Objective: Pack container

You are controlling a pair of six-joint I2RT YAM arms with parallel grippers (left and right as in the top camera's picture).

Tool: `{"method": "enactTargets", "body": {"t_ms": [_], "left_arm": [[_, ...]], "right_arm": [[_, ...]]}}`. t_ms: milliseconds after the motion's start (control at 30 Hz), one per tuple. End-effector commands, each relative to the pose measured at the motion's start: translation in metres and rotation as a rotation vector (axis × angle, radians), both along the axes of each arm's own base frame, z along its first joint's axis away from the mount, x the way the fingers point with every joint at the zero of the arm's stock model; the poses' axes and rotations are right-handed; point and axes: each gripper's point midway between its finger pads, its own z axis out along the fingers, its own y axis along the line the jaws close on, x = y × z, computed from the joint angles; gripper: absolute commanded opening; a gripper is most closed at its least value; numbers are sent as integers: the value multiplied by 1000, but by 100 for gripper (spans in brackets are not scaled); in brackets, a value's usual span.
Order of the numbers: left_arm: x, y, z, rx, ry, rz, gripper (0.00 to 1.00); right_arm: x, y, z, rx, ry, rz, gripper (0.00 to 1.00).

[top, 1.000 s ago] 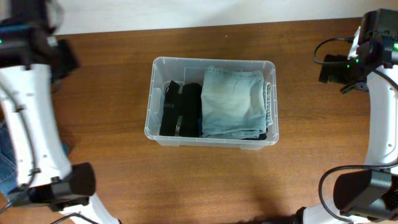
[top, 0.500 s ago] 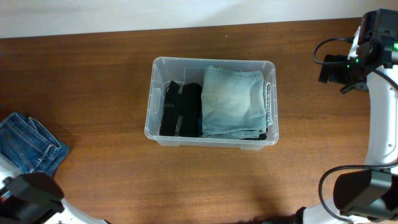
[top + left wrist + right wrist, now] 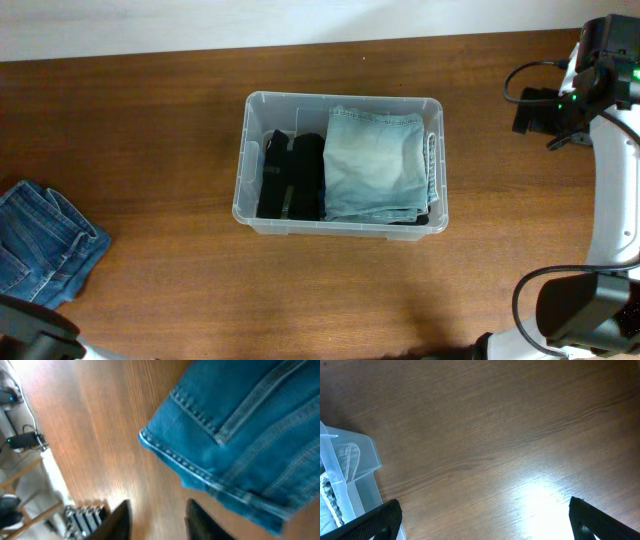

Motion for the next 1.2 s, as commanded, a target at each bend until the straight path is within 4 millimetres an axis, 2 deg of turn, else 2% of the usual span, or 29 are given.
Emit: {"method": "enactTargets", "body": {"t_ms": [0, 200, 300, 667, 800, 1000, 1067, 1167], "left_arm": [[0, -5, -13, -22, -33, -36, 61], [11, 5, -32, 6, -58, -204, 65], [14, 6, -39, 4, -69, -250, 79], [27, 26, -49, 93, -107, -330, 82], [23, 34, -53, 123, -91, -338, 84], [27, 35, -70, 138, -124, -339, 87], [28, 37, -74, 154, -129, -339, 96], [28, 43, -76, 175, -137, -345, 97]], "right_arm": [[0, -3, 4, -9, -11, -14, 99], [0, -3, 4, -8, -11, -14, 99], [0, -3, 4, -9, -11, -14, 99], [0, -3, 4, -9, -11, -14, 99], [0, -3, 4, -9, -11, -14, 99], [0, -3, 4, -9, -11, -14, 99], [0, -3, 4, -9, -11, -14, 99], [0, -3, 4, -9, -11, -14, 99]]}}
